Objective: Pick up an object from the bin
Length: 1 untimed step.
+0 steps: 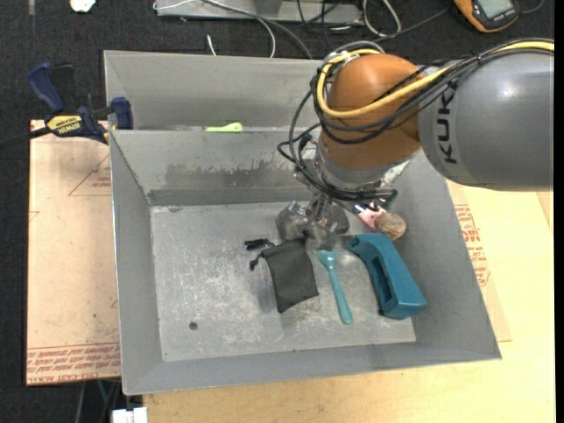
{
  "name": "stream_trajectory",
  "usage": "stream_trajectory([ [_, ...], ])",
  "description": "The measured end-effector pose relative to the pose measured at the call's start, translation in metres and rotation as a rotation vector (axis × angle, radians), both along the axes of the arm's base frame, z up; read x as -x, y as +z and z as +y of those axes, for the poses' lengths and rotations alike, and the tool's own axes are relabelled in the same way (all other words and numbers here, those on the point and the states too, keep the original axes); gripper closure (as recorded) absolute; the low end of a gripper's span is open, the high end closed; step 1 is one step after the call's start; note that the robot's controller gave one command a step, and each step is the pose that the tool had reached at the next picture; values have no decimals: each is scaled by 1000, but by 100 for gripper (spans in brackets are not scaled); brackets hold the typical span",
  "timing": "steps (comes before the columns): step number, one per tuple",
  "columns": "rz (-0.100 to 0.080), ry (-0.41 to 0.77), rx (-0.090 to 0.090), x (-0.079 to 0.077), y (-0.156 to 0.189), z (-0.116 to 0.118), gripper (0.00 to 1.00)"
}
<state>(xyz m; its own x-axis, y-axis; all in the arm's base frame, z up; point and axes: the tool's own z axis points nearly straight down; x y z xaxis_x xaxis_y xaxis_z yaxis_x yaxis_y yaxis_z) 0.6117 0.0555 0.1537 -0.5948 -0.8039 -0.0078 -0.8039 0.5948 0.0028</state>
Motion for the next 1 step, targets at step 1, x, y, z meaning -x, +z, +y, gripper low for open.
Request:
stream_trajectory([
  [1, -12, 153, 1, -28, -31, -40, 100],
])
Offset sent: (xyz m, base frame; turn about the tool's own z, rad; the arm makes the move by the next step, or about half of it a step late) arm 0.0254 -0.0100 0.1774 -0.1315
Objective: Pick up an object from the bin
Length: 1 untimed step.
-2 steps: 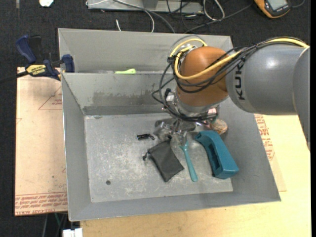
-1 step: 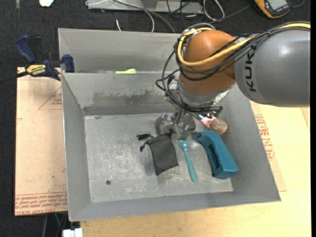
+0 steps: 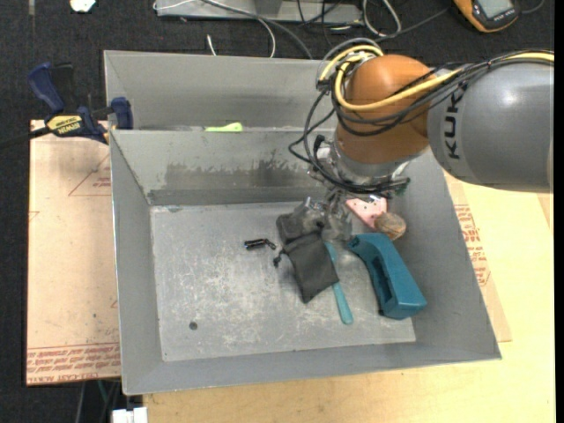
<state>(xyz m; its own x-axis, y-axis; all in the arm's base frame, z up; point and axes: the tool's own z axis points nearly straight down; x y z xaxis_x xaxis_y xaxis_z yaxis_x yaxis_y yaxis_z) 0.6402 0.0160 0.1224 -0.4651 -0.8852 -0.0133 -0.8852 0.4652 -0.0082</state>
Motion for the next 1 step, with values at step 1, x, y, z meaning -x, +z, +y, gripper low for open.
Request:
stream_trajectory([
  [1, 12, 20, -3, 4, 39, 4, 100],
])
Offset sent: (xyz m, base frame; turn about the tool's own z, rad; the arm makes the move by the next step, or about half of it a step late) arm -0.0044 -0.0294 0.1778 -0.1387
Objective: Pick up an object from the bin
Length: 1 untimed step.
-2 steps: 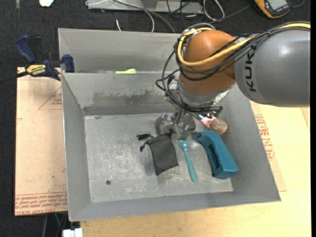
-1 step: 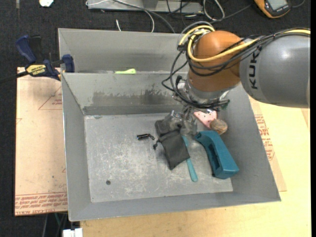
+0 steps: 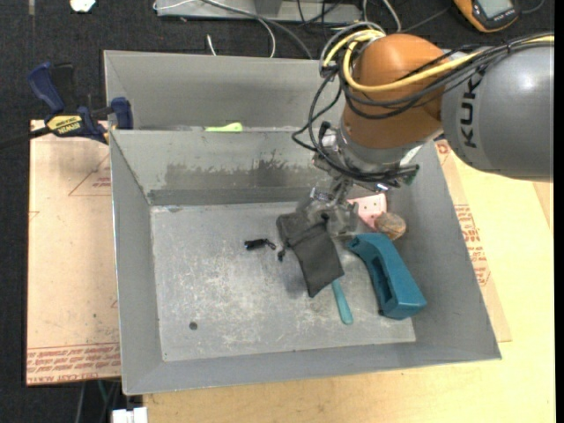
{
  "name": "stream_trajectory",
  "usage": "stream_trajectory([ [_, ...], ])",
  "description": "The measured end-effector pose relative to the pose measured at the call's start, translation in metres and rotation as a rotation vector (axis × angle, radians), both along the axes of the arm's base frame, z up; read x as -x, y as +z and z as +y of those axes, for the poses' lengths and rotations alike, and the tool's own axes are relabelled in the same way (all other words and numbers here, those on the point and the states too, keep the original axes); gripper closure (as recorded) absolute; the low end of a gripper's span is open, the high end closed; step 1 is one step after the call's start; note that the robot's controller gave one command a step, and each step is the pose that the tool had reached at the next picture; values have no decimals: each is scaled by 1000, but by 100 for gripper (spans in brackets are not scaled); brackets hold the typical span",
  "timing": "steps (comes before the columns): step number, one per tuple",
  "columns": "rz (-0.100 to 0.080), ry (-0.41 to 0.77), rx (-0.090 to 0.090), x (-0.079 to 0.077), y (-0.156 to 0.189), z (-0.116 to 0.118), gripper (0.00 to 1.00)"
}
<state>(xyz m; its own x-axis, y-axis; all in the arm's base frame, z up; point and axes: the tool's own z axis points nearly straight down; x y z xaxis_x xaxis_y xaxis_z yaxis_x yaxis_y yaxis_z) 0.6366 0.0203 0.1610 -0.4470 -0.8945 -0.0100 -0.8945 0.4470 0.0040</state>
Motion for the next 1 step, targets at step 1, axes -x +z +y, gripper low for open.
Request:
stream_trajectory([
  [1, -1, 56, 0, -1, 77, -16, 100],
])
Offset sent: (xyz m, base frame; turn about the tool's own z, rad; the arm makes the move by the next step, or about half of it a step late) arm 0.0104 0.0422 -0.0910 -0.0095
